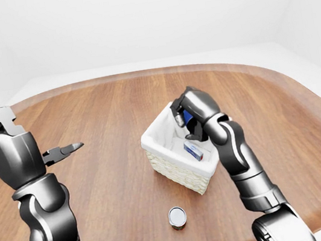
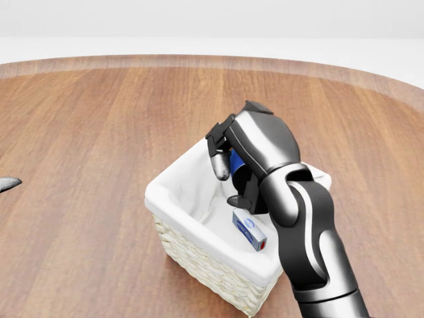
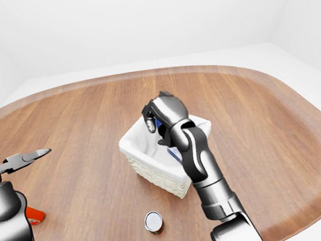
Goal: Pick up the alphabet soup and the cream cheese box, and put them in the basket.
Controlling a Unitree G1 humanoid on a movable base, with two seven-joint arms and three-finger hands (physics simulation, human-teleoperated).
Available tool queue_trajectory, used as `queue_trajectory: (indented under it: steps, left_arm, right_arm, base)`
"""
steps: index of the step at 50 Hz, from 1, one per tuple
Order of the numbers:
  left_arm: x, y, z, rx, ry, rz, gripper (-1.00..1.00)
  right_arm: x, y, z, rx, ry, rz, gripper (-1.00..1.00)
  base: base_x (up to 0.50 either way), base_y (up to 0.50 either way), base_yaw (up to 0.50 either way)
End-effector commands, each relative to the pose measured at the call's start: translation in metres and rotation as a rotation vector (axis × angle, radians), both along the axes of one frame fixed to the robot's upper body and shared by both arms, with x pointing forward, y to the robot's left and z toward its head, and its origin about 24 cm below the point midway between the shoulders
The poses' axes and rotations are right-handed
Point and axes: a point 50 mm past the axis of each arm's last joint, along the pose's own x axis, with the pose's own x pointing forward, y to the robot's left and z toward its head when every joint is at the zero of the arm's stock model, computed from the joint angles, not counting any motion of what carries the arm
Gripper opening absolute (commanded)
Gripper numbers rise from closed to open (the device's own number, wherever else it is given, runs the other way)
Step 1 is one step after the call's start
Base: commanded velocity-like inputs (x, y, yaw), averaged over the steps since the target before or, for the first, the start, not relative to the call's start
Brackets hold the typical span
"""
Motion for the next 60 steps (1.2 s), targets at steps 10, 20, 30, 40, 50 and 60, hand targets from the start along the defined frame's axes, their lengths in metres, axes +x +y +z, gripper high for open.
queue_trajectory:
  steps: [10, 20, 30, 40, 50, 60]
  left_arm:
    - [-0.001, 0.001, 0.001, -0.010, -0.009, -0.001, 1.00]
    - [-0.002, 0.001, 0.001, -0.011, -0.011, -0.001, 1.00]
    - [-0.001, 0.002, 0.000, -0.015, -0.010, 0.000, 1.00]
    - [-0.003, 0.001, 0.002, -0.010, -0.015, -0.004, 1.00]
    - [-0.003, 0.001, 0.004, -0.010, -0.020, -0.007, 1.00]
    - [-0.002, 0.002, 0.003, -0.013, -0.018, -0.004, 1.00]
  right_arm:
    - [-0.009, 0.005, 0.008, -0.231, -0.137, -0.128, -1.00]
    - [0.006, -0.003, -0.005, -0.318, -0.128, -0.187, -1.00]
    - [0.015, -0.002, -0.013, -0.362, -0.129, -0.200, -1.00]
    - [0.012, 0.005, -0.010, -0.359, -0.134, -0.184, -1.00]
    - [0.013, 0.006, -0.013, -0.331, -0.121, -0.175, -1.00]
    - [0.013, 0.007, -0.012, -0.321, -0.124, -0.173, 1.00]
  base:
    - [0.00, 0.00, 0.00]
    - [0.00, 0.00, 0.00]
    - [0.00, 0.00, 0.00]
    - [0.00, 0.00, 0.00]
    - [0.00, 0.00, 0.00]
    - [0.00, 0.00, 0.00]
